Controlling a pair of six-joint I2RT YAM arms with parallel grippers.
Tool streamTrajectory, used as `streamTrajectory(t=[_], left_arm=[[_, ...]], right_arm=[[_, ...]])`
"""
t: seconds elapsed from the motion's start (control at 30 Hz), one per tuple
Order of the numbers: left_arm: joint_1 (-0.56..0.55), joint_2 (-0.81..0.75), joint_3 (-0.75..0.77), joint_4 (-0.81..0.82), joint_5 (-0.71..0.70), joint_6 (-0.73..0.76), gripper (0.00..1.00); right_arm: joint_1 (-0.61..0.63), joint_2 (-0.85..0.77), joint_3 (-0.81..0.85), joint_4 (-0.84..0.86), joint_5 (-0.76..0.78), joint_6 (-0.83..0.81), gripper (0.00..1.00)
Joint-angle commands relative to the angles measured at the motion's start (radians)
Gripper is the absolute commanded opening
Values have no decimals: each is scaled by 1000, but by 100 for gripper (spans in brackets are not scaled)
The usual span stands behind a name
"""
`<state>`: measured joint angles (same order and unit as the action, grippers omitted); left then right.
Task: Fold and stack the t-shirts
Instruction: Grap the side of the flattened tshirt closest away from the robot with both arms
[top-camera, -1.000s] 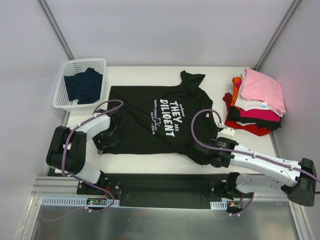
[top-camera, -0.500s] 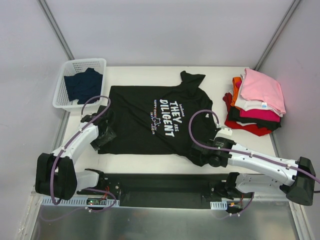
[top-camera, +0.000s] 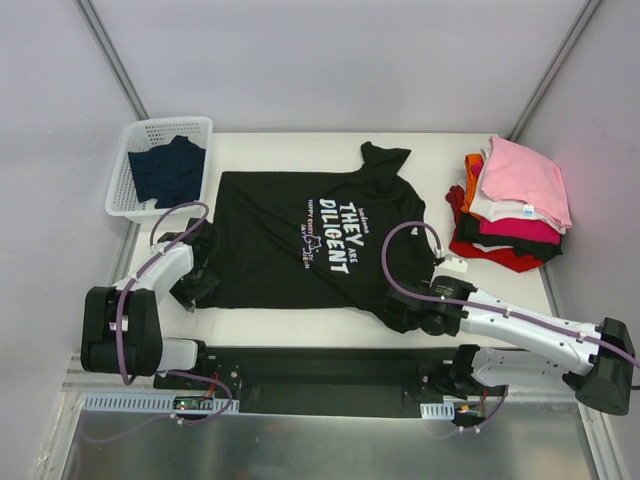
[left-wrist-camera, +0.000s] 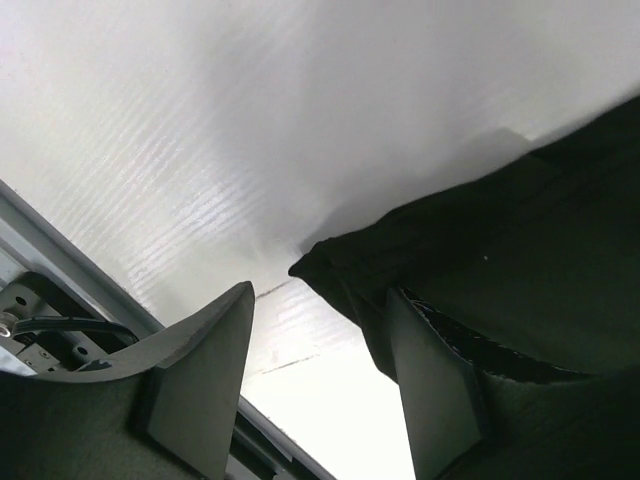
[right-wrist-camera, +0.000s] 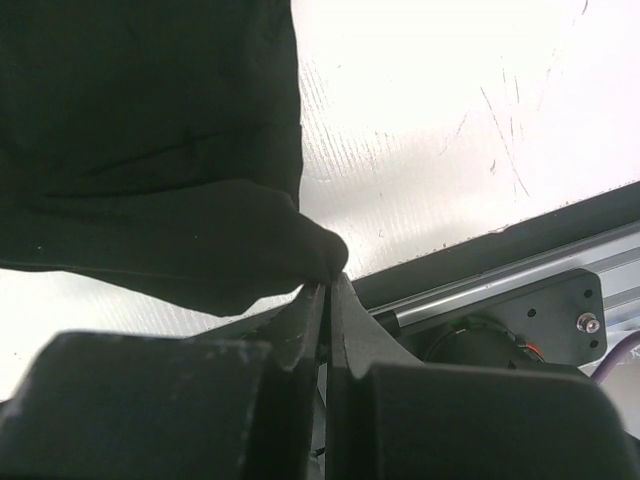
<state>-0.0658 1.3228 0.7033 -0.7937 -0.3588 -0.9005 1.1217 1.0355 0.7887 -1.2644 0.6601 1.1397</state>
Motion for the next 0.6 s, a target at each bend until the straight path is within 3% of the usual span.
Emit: streamTrajectory(t=[0.0,0.17,0.57], left_arm=[[17,41,7,-13,-48,-35,54],[18,75,12,-1,-58,-44,29],[15,38,19,17,-16,0,6]], right_arm=[[-10,-20,-2,-41,1,-4,1],[-10,-14,-6,-43,-7,-8,1],[-10,-17,-2,-46,-4,-6,1]])
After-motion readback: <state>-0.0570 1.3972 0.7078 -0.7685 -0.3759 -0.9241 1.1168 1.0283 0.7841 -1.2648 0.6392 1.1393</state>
